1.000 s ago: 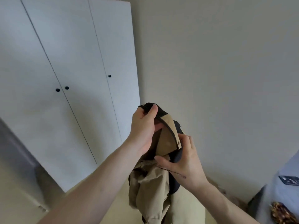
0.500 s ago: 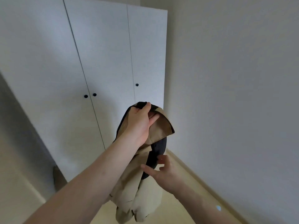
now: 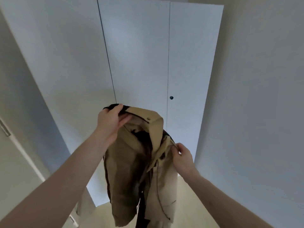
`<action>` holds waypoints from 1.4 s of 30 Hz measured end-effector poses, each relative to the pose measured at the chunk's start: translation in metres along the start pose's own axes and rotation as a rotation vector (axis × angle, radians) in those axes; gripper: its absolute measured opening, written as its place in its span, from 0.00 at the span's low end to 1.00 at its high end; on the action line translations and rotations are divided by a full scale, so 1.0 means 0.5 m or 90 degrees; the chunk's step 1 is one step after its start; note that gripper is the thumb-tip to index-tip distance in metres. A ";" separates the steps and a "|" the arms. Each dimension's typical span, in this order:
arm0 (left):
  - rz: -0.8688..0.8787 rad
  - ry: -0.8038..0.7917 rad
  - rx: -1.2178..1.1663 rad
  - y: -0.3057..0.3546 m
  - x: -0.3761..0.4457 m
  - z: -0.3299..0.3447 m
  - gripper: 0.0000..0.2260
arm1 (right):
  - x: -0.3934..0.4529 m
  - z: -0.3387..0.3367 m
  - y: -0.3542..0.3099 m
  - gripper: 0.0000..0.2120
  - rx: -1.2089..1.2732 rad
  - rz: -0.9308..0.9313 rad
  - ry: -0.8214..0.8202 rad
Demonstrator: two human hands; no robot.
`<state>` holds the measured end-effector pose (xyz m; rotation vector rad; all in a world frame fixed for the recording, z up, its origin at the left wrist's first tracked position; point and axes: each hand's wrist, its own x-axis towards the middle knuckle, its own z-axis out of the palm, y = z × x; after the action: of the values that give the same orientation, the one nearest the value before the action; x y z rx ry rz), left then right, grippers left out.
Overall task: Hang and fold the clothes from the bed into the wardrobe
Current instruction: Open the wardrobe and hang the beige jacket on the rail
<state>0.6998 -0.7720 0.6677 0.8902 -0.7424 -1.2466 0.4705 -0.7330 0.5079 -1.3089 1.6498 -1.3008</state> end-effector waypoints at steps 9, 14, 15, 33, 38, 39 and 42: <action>-0.094 -0.049 0.563 -0.022 0.210 -0.133 0.10 | 0.184 0.046 -0.150 0.03 0.008 -0.194 -0.155; -0.222 -0.203 0.873 -0.048 0.358 -0.210 0.15 | 0.270 0.106 -0.160 0.08 -0.112 -0.228 -0.140; -0.246 -0.220 0.904 -0.052 0.395 -0.229 0.17 | 0.287 0.120 -0.158 0.09 -0.120 -0.222 -0.141; 0.081 -0.229 1.125 -0.152 0.815 -0.276 0.30 | 0.467 0.279 -0.134 0.05 -0.270 -0.140 -0.108; 0.128 -0.205 1.055 -0.160 0.839 -0.282 0.22 | 0.516 0.322 -0.121 0.16 -0.331 -0.165 -0.102; 0.138 -0.204 1.053 -0.159 0.840 -0.284 0.21 | 0.527 0.335 -0.121 0.19 -0.350 -0.171 -0.110; 0.167 -0.210 1.057 -0.157 0.827 -0.288 0.19 | 0.562 0.374 -0.126 0.29 -0.398 -0.193 -0.138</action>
<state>0.8615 -1.1628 0.5299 1.7772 -2.1707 -0.2905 0.5788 -1.0574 0.5369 -2.0530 1.8195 -0.7695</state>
